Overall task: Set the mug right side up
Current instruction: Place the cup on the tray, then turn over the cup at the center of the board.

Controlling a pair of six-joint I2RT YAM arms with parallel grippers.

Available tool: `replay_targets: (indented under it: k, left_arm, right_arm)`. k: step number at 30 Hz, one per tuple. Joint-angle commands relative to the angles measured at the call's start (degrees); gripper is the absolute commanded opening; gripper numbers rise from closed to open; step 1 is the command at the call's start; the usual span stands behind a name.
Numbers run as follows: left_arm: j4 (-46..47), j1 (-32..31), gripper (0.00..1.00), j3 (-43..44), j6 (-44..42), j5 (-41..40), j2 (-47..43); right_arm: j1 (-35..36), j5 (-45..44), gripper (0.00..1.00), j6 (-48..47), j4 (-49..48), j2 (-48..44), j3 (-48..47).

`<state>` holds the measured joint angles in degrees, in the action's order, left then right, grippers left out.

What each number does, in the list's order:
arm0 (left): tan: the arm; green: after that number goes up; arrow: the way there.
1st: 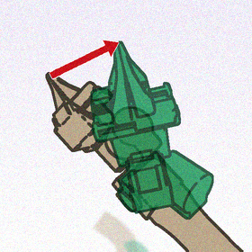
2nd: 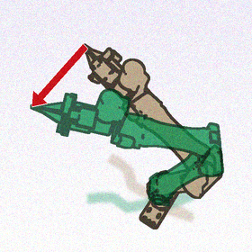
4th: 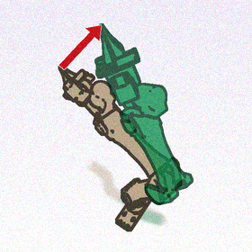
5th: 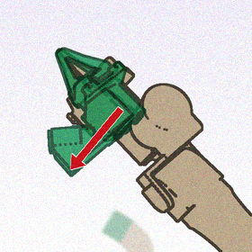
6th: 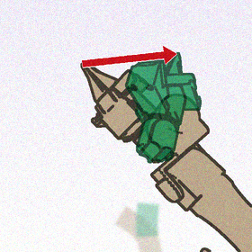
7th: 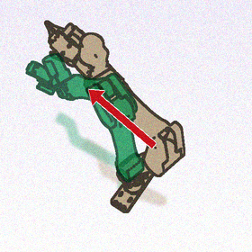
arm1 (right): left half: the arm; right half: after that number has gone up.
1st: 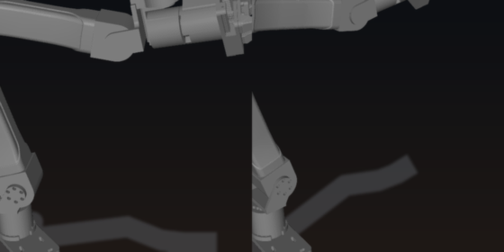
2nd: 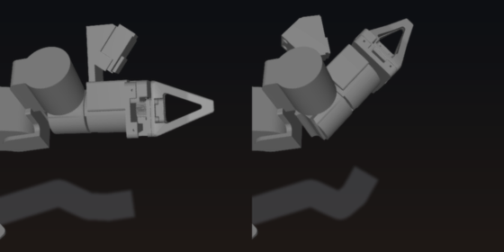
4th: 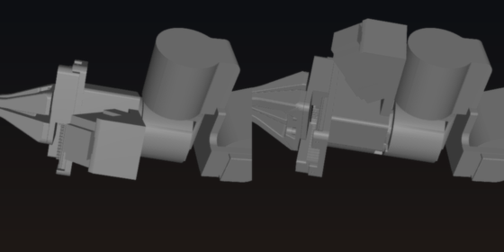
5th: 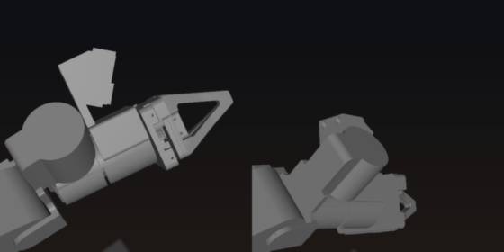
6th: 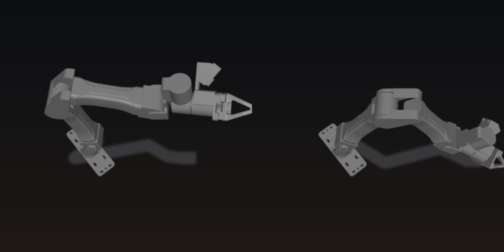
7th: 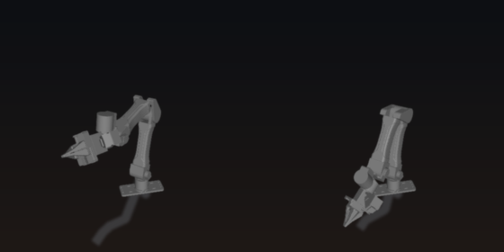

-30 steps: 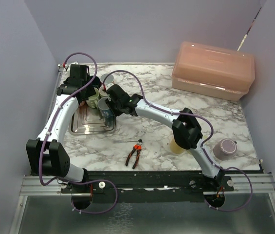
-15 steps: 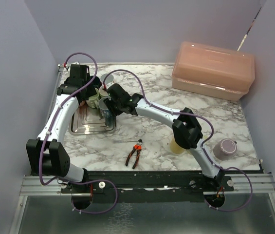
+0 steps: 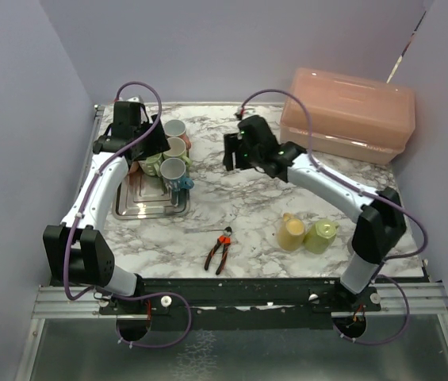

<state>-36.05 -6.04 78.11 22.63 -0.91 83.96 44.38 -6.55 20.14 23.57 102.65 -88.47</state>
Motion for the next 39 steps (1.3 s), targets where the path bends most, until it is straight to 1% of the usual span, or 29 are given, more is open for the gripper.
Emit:
replay_targets:
  k: [1,3,6,9,12,16,18,24,26,30,35,39]
  left_arm:
    - [3.9,-2.4,0.82,-0.1,-4.0,13.7,0.0]
    - [4.4,-4.8,0.85,-0.3,-5.6,15.3,0.1]
    - [5.0,-8.3,0.88,-0.5,-7.1,15.4,0.2]
    - [5.5,-10.5,0.88,-0.5,-7.6,15.0,0.4]
    - [5.7,-11.6,0.88,-0.5,-7.5,14.7,0.9]
    - [5.9,-12.6,0.88,-0.8,-7.3,14.5,1.4]
    - [6.1,-12.8,0.88,-1.1,-7.3,14.5,1.4]
    - [6.0,-13.0,0.88,-1.7,-8.0,13.6,1.9]
    - [5.9,-12.9,0.88,-1.8,-8.2,12.3,1.9]
    - [5.3,-13.0,0.88,-2.4,-8.7,10.6,1.9]
    - [5.0,-12.9,0.88,-2.6,-8.9,9.8,1.9]
    - [4.8,-13.0,0.88,-2.5,-9.1,9.3,1.9]
  right_arm:
    - [-4.3,-11.0,0.66,10.2,8.3,-8.0,5.2]
    - [-6.9,-15.9,0.66,15.1,17.5,-9.8,5.1]
    - [-11.8,-20.8,0.68,21.5,30.6,-11.3,5.0]
    - [-15.9,-23.4,0.74,26.1,38.3,-14.3,7.7]
    - [-20.0,-21.9,0.76,29.8,41.6,-17.8,12.3]
    - [-26.8,-16.9,0.76,35.0,45.3,-21.6,19.3]
    - [-29.1,-15.1,0.76,37.5,46.4,-23.4,22.2]
    - [-29.9,-15.8,0.75,46.5,52.8,-26.6,25.0]
    - [-29.9,-15.7,0.75,49.7,53.7,-27.8,26.7]
    - [-30.1,-14.2,0.75,53.0,51.8,-29.9,30.5]
    - [-32.1,-11.8,0.75,52.7,46.7,-28.8,33.7]
    - [-33.3,-8.2,0.71,50.7,41.3,-27.3,35.9]
